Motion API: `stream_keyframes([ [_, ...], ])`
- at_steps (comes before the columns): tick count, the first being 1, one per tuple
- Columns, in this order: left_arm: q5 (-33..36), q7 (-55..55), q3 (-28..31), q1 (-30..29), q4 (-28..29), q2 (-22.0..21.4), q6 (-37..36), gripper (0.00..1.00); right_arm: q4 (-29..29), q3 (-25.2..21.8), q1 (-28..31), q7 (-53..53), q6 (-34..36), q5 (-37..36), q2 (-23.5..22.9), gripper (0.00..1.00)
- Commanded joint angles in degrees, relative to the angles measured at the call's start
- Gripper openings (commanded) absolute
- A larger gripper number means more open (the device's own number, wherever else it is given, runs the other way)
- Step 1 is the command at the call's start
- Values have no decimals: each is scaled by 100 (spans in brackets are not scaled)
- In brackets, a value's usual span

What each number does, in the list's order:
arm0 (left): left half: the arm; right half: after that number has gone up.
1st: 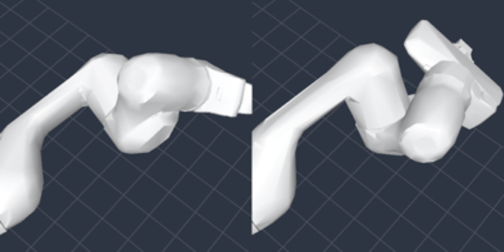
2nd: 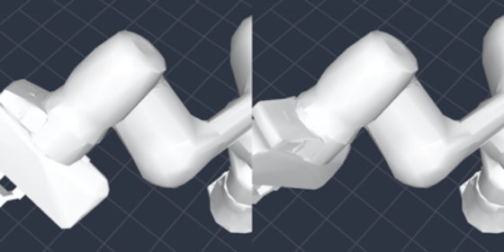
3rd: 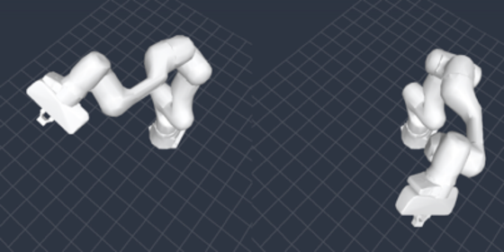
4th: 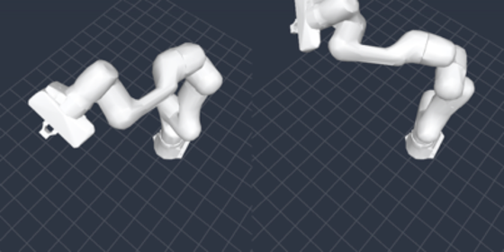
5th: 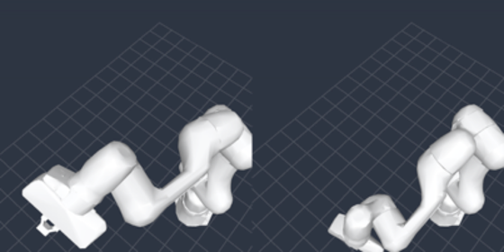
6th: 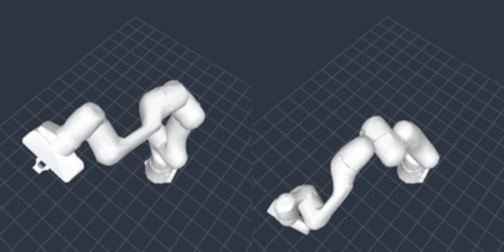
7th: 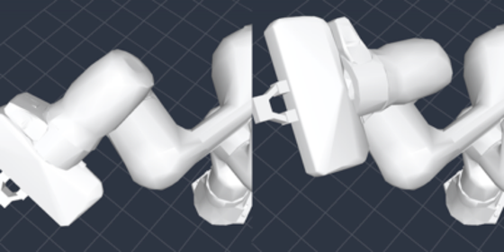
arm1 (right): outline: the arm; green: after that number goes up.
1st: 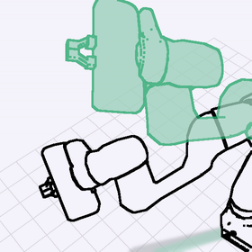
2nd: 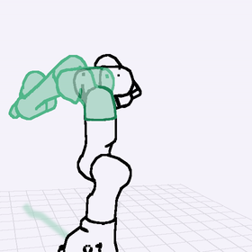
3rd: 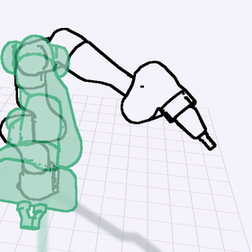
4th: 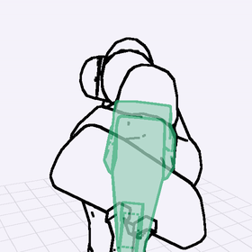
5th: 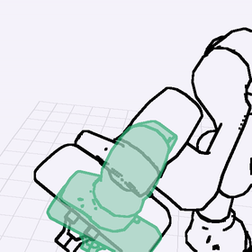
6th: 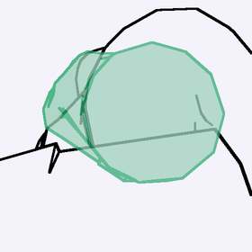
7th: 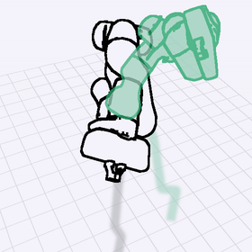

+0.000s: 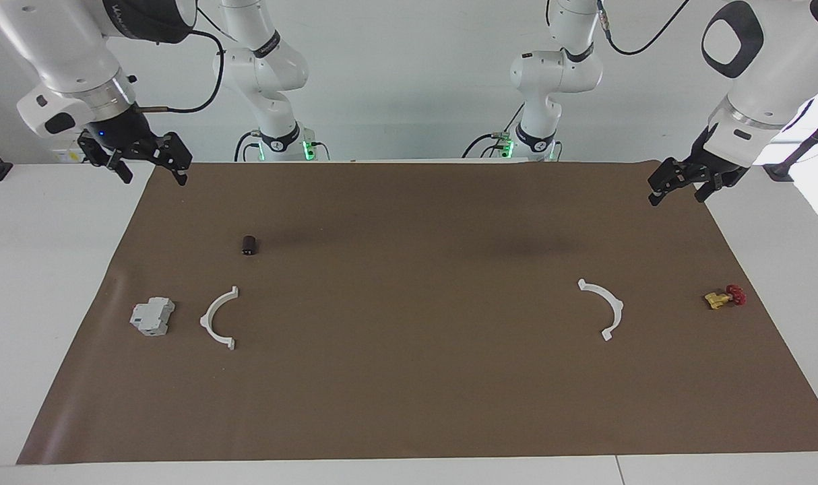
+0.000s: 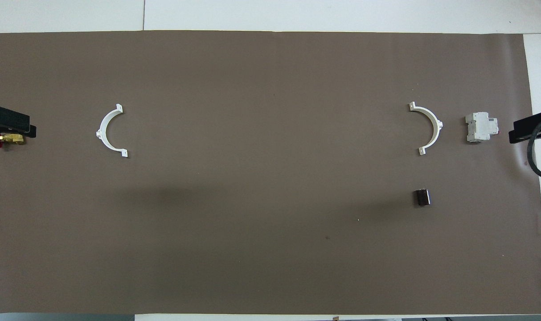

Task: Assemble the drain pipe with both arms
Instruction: 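Lower both grippers onto the white clamp halves and grasp them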

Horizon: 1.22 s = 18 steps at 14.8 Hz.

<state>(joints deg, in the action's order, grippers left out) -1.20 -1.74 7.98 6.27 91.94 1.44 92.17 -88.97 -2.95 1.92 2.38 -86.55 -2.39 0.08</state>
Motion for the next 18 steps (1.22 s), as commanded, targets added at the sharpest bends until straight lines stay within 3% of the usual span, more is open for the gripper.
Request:
stream_keyframes([
  [1,-12,-46,2,-3,270,-144,167,100,3,31,54,-36,-28,116,-8,100],
  [5,-3,-98,2,-29,947,-268,1046,100,-67,31,2,-81,-37,125,44,100],
  [7,-3,-99,10,-38,1185,-180,1459,100,-390,40,54,-45,-159,134,193,100],
  [11,-3,-99,2,-55,1265,136,1830,100,-1297,5,143,526,-1722,389,212,100],
  [14,-3,-99,-7,-29,1466,321,2268,100,-1368,5,335,893,-2696,433,-761,100],
  [16,-3,-99,2,6,1633,487,2681,100,-1622,5,344,1167,-3645,433,-1132,100],
  [18,-3,-99,-7,15,1643,751,3015,100,-1606,14,336,1185,-4104,424,-1596,100],
])
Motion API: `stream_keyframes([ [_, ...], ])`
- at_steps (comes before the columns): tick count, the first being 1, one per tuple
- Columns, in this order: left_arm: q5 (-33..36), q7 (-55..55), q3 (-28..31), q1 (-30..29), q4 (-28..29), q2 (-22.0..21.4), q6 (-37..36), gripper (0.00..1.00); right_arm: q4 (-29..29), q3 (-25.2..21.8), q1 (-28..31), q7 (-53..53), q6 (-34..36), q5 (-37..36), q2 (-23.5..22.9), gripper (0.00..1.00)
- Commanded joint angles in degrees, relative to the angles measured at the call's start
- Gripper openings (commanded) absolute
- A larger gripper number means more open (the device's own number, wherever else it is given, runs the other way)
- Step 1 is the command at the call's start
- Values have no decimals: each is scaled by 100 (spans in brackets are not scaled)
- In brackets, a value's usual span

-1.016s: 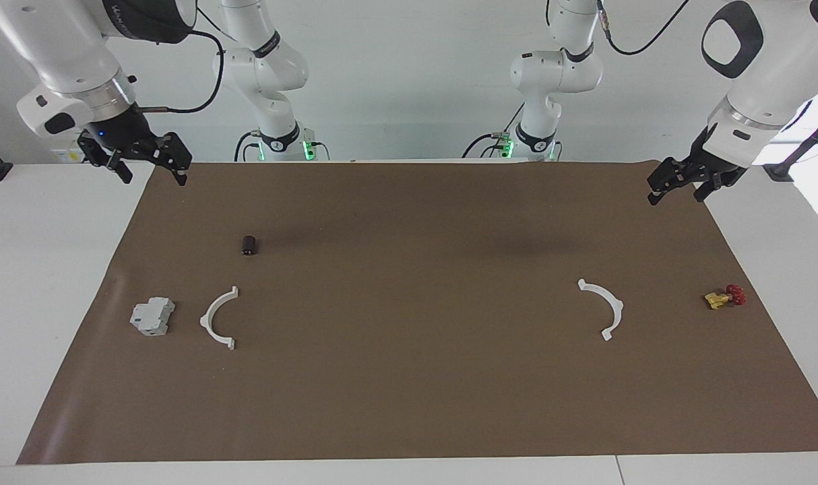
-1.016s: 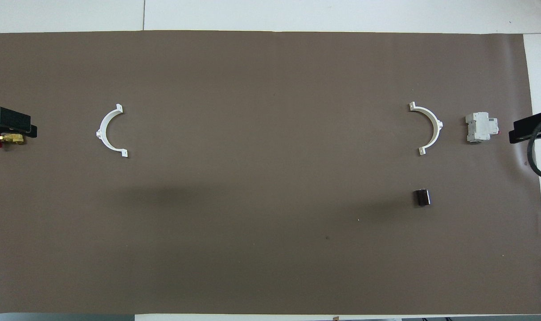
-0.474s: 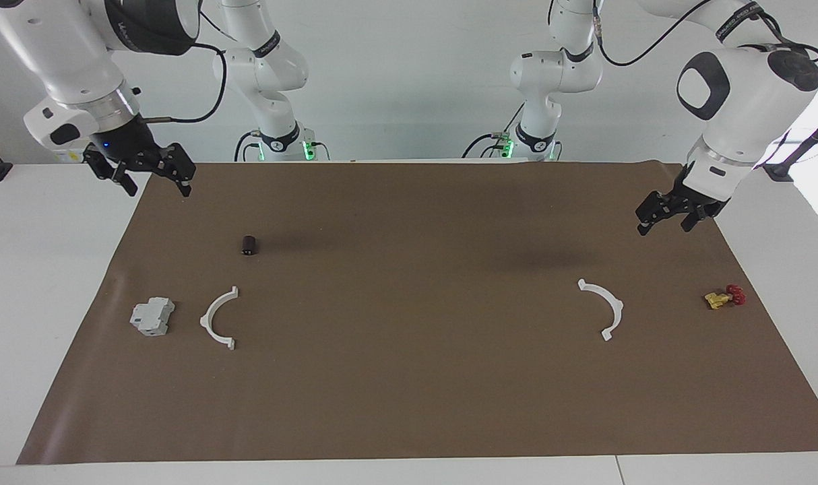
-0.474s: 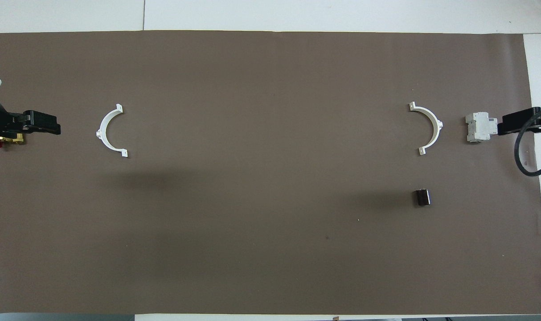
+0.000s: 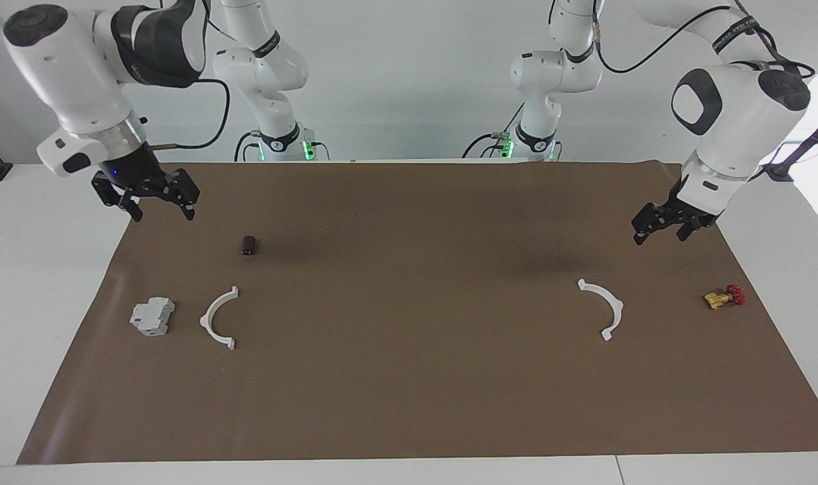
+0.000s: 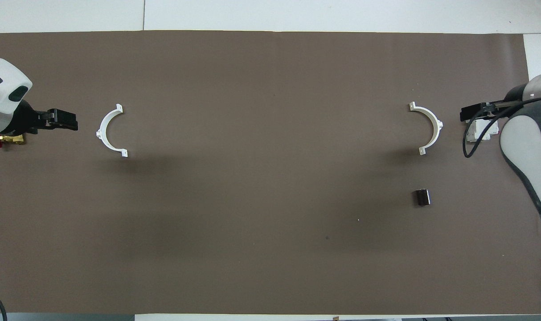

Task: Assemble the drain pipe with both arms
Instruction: 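Lower both grippers onto the white clamp halves and grasp them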

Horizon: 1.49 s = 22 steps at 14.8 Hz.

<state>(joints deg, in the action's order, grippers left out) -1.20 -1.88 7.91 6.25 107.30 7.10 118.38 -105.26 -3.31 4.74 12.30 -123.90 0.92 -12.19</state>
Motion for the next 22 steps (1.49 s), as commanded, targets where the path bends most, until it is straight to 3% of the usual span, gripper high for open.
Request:
stream_keyframes([
  [1,-3,-84,0,16,107,300,588,100,66,84,115,212,-545,101,-607,100],
  [3,-3,-84,0,34,186,537,984,100,93,111,115,229,-722,119,-942,100],
  [6,-3,-58,0,104,239,914,1397,100,67,155,62,605,-828,312,-1084,98],
  [10,-3,12,0,210,256,1223,1627,97,32,155,106,1317,-855,594,-1206,76],
  [13,-3,170,0,201,274,1320,1680,76,-73,155,124,1442,-863,699,-1224,73],
  [16,-3,179,9,201,440,1294,1732,45,-153,155,124,1451,-942,708,-1216,69],
  [18,-3,179,9,201,520,1268,1750,38,-223,155,124,1460,-960,708,-1189,64],
  [22,-3,188,9,201,599,1250,1777,39,-267,146,124,1460,-1048,708,-1189,27],
])
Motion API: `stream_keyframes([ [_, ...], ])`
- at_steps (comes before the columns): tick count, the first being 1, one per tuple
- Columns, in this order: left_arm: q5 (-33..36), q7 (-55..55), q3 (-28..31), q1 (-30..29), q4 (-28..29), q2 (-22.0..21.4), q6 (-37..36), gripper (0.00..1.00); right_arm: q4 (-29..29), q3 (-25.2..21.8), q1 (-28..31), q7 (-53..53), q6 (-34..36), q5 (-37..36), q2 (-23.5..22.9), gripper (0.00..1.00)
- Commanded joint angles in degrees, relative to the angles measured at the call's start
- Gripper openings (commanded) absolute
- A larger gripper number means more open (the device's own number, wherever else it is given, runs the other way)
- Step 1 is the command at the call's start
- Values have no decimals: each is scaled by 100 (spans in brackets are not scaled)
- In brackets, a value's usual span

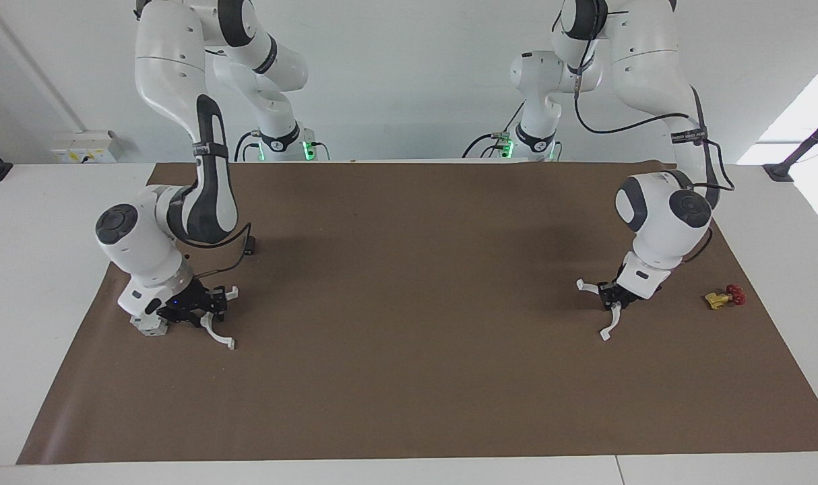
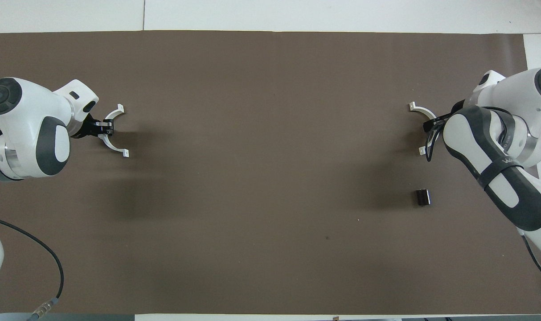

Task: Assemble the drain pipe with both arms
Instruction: 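Lift the clamp half with the right gripper toward the table center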

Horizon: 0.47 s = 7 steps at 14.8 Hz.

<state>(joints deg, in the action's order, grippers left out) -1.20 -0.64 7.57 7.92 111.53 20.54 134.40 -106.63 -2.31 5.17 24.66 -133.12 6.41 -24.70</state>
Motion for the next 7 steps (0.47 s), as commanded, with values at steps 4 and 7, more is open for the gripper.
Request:
stream_keyframes([
  [4,-3,73,43,34,176,-94,165,16,289,108,-50,-74,187,150,53,18],
  [7,-3,99,52,43,159,-94,165,0,1528,231,-1127,-2168,1146,-112,-289,18],
])
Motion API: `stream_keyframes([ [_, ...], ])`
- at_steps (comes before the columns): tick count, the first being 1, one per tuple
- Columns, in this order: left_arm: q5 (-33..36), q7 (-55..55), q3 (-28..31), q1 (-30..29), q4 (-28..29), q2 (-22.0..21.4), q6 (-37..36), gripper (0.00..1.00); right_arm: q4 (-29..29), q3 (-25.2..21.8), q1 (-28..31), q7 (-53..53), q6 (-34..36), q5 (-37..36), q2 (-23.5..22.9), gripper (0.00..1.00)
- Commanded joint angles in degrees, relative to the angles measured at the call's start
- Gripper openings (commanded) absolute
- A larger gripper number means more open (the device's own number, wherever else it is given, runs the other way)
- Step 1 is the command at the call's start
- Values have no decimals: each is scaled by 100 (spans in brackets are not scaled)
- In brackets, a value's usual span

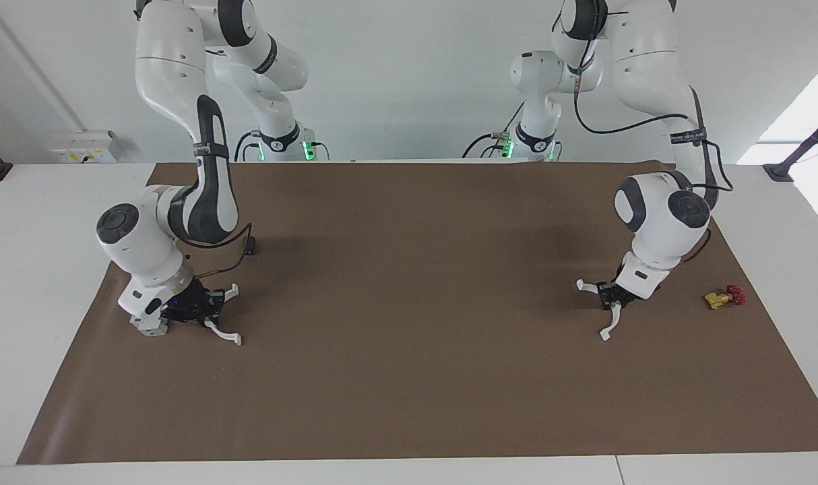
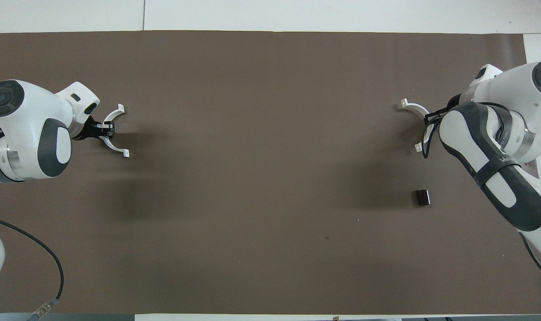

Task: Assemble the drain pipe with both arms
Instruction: 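Lift the clamp half with the right gripper toward the table center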

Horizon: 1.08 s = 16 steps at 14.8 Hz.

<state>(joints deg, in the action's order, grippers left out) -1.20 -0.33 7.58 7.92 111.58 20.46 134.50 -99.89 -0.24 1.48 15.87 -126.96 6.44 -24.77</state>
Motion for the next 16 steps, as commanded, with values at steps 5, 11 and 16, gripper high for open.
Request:
stream_keyframes([
  [5,-3,68,51,17,136,-279,50,0,1533,33,-2309,-4351,603,-740,-845,18],
  [11,-3,51,95,-54,101,-762,-442,0,1560,33,-2777,-5217,453,-986,-1109,18],
  [16,-3,68,95,43,-381,-887,-1232,0,1446,42,-2987,-5103,164,-1021,-1092,22],
])
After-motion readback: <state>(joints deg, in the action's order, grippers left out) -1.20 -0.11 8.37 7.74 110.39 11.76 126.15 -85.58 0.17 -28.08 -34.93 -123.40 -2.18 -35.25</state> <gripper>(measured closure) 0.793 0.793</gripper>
